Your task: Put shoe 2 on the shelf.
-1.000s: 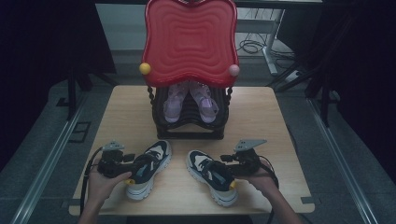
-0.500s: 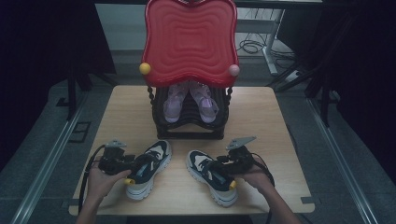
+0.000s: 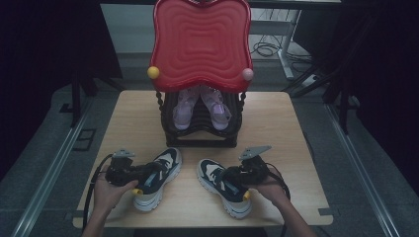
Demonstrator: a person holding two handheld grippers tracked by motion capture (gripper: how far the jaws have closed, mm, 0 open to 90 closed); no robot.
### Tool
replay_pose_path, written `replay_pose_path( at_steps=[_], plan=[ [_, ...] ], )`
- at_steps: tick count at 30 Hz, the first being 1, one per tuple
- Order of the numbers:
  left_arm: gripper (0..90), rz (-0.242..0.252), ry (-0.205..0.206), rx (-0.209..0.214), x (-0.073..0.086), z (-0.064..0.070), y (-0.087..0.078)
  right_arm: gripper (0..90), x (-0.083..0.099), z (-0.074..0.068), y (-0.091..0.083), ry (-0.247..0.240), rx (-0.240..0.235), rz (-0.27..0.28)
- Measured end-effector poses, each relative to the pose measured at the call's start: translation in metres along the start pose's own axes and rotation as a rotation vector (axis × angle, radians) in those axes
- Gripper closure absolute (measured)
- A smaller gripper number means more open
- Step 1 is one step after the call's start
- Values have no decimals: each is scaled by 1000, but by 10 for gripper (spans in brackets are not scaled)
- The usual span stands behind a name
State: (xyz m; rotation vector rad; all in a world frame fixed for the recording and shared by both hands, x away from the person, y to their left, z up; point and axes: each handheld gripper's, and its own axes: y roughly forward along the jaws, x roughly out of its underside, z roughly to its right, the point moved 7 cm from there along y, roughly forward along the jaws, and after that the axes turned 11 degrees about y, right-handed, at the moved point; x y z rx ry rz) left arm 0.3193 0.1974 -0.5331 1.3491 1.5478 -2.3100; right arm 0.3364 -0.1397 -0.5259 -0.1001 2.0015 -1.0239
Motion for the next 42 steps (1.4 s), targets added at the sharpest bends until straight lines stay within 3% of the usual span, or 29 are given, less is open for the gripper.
replay_pose_path(
  at_steps=[6, 12, 20, 28, 38, 42],
  plan=[
    [714, 96, -37, 29, -6, 2, -12, 725, -1, -1, -7, 14, -11, 53],
    [714, 155, -66, 36, -6, 1, -22, 727, -2, -2, -19, 33, -27, 132],
    [714, 254, -114, 66, -5, 2, -36, 727, 1, -1, -32, 67, -96, 250],
    [714, 317, -136, 59, -3, 1, -50, 727, 5, 1, -48, 106, -157, 362],
    [715, 394, -177, 48, -3, -4, -63, 728, 13, 13, -66, 163, -175, 461],
    [715, 424, -192, 62, -3, -6, -67, 728, 17, 19, -74, 194, -176, 494]
  ],
)
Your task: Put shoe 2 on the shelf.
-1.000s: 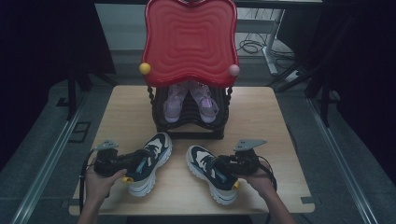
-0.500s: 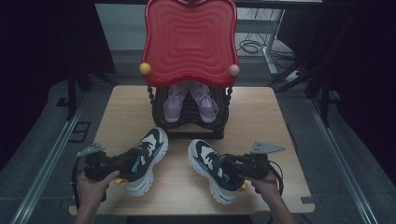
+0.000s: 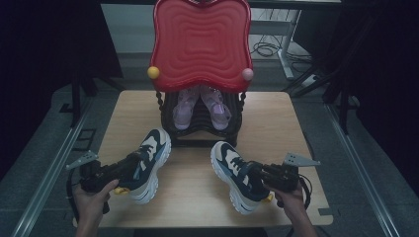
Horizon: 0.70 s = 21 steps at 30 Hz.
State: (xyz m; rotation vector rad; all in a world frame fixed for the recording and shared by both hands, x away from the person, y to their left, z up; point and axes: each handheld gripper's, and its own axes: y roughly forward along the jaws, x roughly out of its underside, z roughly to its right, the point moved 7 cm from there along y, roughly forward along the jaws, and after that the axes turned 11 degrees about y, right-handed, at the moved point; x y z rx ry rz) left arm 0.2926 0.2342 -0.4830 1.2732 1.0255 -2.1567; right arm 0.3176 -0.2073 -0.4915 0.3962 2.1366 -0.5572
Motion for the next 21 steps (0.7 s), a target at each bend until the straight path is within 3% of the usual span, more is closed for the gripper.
replay_pose_path(
  at_steps=[21],
  plan=[
    [717, 79, -35, -34, -9, -12, -15, 730, -23, 22, -39, 58, 64, 176]
  ],
)
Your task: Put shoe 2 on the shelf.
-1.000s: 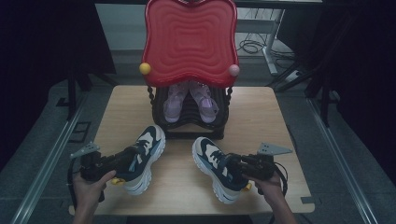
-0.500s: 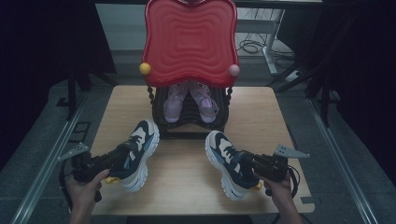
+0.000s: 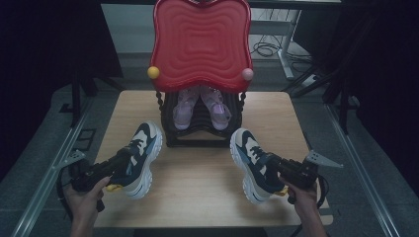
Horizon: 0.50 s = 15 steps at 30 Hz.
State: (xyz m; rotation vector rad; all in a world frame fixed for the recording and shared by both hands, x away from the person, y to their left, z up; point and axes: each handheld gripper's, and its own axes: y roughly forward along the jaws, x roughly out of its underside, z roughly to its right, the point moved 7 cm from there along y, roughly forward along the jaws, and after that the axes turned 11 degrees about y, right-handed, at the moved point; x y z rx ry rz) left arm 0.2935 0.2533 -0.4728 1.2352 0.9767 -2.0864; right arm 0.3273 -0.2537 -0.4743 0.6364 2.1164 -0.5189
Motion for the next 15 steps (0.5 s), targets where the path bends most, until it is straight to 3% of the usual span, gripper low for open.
replay_pose_path(
  at_steps=[9, 15],
  plan=[
    [720, 34, 18, -26, -13, -3, -3, 735, -16, 9, -8, -1, 37, 50],
    [721, 63, 14, -14, -26, -6, -5, 736, -29, 12, -11, 8, 54, 101]
  ],
)
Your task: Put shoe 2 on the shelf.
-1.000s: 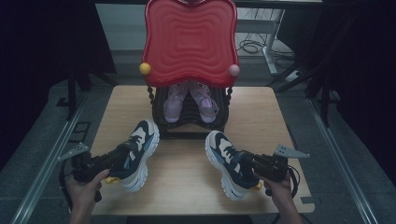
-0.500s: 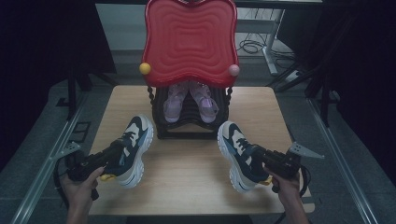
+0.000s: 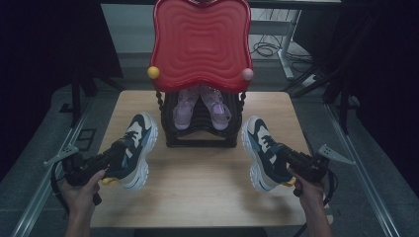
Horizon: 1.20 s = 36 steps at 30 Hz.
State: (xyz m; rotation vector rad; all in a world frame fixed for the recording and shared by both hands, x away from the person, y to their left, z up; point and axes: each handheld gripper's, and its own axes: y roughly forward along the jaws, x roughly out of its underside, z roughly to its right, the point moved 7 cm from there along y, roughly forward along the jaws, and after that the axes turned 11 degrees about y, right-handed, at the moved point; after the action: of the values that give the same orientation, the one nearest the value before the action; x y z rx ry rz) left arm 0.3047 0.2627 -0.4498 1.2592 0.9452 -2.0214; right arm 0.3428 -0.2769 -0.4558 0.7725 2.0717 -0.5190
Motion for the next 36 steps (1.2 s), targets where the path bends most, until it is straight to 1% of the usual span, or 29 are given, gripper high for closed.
replay_pose_path(
  at_steps=[2, 3, 4, 5, 8, 11, 18, 25, 29, 30, 36],
  plan=[
    [721, -1, 5, -2, -2, -1, 0, 736, -4, 1, 1, -3, 8, 10],
    [721, 6, 10, -15, -7, -3, 0, 736, -7, 1, 1, -6, 14, 13],
    [721, 10, 10, -17, -9, -4, 0, 736, -8, 1, 2, -3, 16, 20],
    [721, 14, 7, -20, -10, -5, -1, 736, -10, 2, 2, -10, 19, 27],
    [721, 25, 10, -16, -15, -6, -1, 736, -15, 1, 1, 1, 23, 37],
    [721, 32, 10, -15, -19, -6, 0, 737, -22, 1, 1, 5, 26, 61],
    [720, 46, 1, 6, -31, -6, 5, 738, -46, -6, 3, -13, 33, 102],
    [720, 53, 9, 14, -41, -8, 8, 739, -66, -10, 6, -28, 42, 135],
    [720, 60, 9, 17, -47, -11, 9, 739, -75, -10, 7, -18, 41, 158],
    [720, 62, 10, 17, -49, -12, 10, 739, -77, -10, 8, -11, 38, 161],
    [719, 68, 4, 19, -58, -16, 13, 738, -91, -13, 12, -14, 44, 171]
  ],
)
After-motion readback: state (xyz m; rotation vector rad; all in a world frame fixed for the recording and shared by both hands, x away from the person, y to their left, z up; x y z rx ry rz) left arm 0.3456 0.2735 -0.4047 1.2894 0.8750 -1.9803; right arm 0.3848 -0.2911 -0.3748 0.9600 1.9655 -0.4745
